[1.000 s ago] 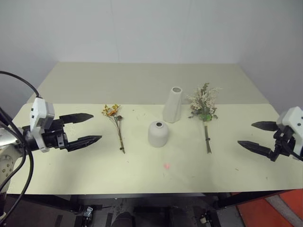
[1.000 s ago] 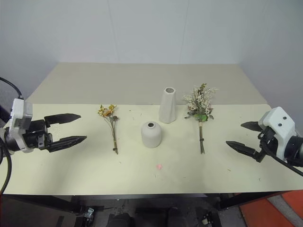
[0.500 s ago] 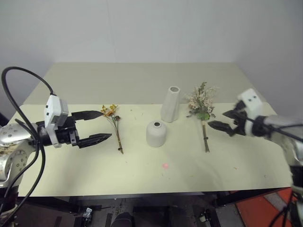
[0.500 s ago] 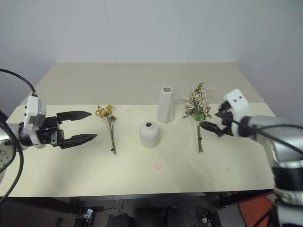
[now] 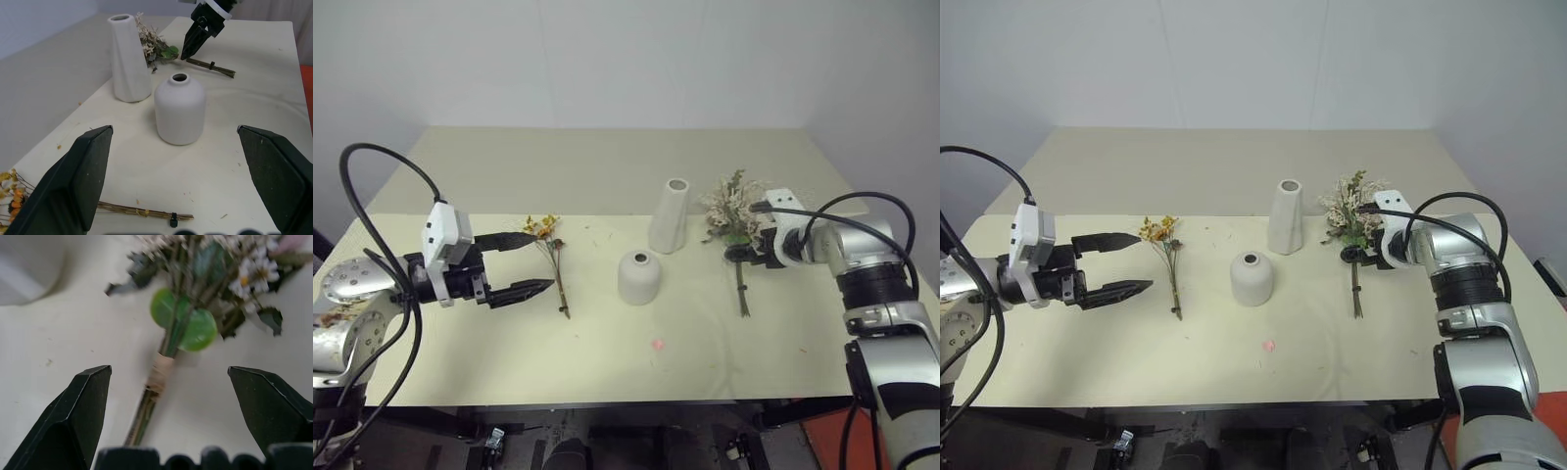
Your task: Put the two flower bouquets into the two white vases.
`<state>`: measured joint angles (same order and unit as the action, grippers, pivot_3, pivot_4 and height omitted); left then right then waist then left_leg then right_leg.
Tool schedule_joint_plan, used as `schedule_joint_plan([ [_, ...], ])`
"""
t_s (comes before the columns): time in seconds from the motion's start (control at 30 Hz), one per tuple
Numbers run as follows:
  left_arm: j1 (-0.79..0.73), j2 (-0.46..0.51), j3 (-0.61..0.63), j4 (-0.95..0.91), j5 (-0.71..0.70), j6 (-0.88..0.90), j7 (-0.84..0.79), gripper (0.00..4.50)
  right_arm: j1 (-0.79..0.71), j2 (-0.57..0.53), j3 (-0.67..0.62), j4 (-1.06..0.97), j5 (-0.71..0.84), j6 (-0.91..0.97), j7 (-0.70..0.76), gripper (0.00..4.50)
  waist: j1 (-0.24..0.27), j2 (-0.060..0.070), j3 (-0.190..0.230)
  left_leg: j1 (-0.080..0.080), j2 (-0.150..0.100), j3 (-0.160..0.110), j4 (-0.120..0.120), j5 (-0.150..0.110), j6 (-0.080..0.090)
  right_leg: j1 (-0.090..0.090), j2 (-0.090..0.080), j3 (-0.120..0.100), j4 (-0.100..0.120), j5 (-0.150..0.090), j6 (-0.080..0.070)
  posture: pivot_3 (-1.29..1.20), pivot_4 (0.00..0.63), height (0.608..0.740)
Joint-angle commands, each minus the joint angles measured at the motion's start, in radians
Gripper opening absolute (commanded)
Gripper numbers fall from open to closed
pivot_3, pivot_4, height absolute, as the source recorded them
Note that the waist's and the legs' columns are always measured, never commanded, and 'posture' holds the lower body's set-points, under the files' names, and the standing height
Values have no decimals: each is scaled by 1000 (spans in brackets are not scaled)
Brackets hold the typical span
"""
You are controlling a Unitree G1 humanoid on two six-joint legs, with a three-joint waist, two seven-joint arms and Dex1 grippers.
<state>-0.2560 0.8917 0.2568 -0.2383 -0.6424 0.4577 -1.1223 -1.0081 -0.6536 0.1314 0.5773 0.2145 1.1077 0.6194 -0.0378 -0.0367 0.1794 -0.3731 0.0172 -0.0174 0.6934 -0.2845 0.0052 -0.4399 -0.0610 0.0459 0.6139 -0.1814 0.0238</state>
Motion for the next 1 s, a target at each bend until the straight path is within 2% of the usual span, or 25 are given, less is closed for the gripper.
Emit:
schedule_joint_plan([
  [0.03,13,-3,27,-45,-1,-21,12,4500,-44,21,-8,69,-23,-62,19,3552,-5,0,0,0,0,0,0,0,0,0,0,0,0,0,0,0,150,740],
  [0.27,-1,-22,9,-34,13,-24,28,4500,-107,82,-12,253,-64,-166,32,1033,-11,0,0,1,0,0,0,0,0,0,0,0,1,0,0,0,150,740],
  [0.33,1,-24,7,-35,17,-25,31,4500,-122,89,-16,294,-76,-192,27,381,-10,0,0,1,0,0,0,0,0,0,0,0,1,0,0,0,150,740],
  [0.37,2,-24,8,-37,17,-24,31,4500,-127,90,-18,308,-81,-203,24,209,-10,0,0,1,0,0,0,0,0,0,0,0,1,0,0,0,150,740],
  [0.5,10,-20,17,-41,15,-23,33,4500,-137,85,-45,319,-88,-221,-2,209,-8,0,0,1,0,0,0,0,0,0,0,0,1,0,0,0,150,740],
  [0.63,7,-14,19,-34,17,-24,29,4500,-101,80,-82,229,-107,-303,-80,209,-8,1,0,1,0,-1,0,0,0,0,0,0,1,0,0,0,150,740],
  [0.77,-17,-9,13,-13,22,-25,24,4500,-72,110,-200,128,-120,-543,-318,209,-8,1,1,0,0,-1,-1,0,0,-1,0,0,1,0,0,0,150,740],
  [0.83,-33,-7,9,1,23,-25,20,4500,-64,155,-243,105,-129,-757,-428,209,-11,1,1,0,0,-1,-1,0,0,-2,0,0,2,0,0,0,150,740],
  [0.9,-51,-8,3,16,24,-26,12,4500,-84,203,-235,175,-187,-1009,-556,209,-21,1,1,0,0,0,-1,0,0,-2,0,1,2,0,0,0,150,740],
  [1.0,-78,-13,-13,37,31,-26,4,4500,-179,285,-279,334,-176,-1174,-681,209,-37,1,1,1,0,0,-1,0,0,-2,0,1,3,0,0,0,150,740],
])
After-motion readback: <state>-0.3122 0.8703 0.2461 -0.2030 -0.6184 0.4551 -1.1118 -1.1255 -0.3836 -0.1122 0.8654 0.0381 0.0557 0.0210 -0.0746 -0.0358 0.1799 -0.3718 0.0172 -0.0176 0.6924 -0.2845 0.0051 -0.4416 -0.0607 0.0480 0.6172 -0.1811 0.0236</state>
